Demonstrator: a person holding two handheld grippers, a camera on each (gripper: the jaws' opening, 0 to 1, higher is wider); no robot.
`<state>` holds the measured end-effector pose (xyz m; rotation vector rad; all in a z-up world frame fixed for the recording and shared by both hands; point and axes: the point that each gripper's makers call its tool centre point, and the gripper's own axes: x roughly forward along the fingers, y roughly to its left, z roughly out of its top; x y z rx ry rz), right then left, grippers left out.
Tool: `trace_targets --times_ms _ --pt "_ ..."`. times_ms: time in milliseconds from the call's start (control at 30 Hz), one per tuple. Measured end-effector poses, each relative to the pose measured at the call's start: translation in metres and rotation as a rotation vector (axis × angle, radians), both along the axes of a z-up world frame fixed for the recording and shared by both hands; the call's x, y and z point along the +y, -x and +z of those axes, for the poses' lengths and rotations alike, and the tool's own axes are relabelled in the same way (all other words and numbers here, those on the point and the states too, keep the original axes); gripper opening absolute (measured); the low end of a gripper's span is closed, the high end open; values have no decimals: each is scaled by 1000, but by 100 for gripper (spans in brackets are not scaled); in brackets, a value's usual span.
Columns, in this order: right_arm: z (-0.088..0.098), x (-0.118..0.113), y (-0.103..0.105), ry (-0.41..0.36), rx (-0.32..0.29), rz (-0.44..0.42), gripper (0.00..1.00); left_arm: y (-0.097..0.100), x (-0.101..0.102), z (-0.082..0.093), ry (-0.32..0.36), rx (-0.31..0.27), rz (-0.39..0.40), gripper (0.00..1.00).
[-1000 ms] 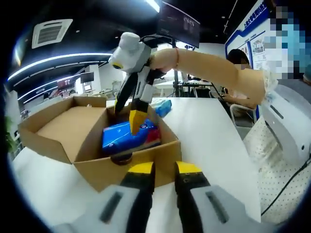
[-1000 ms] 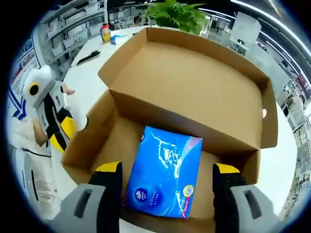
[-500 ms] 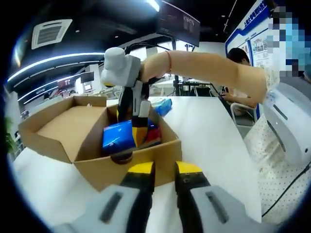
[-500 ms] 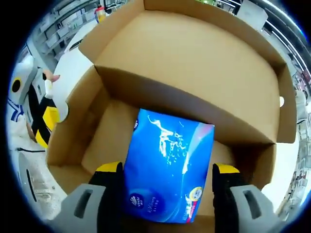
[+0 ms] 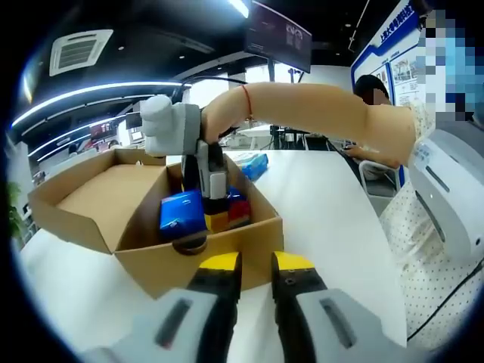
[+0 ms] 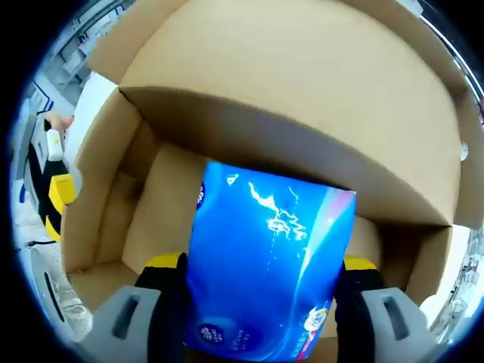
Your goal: Operate the shoe box by opening the lid, removing the specified soft item, and placing it in the target area until the item is outside and the box remains undamaged.
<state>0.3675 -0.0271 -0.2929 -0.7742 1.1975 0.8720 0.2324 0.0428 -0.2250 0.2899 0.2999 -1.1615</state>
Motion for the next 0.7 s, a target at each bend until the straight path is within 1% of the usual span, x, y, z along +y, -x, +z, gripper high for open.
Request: trace_targets --times_ms 233,467,700 --pt "-10 -2 0 15 25 -18 87 0 -1 -3 -8 9 -3 16" --pt "-11 -2 1 0 59 -25 87 0 -2 -3 -6 12 -3 15" --pt "-11 -2 1 -7 65 -35 86 0 -3 -3 -3 13 -3 15"
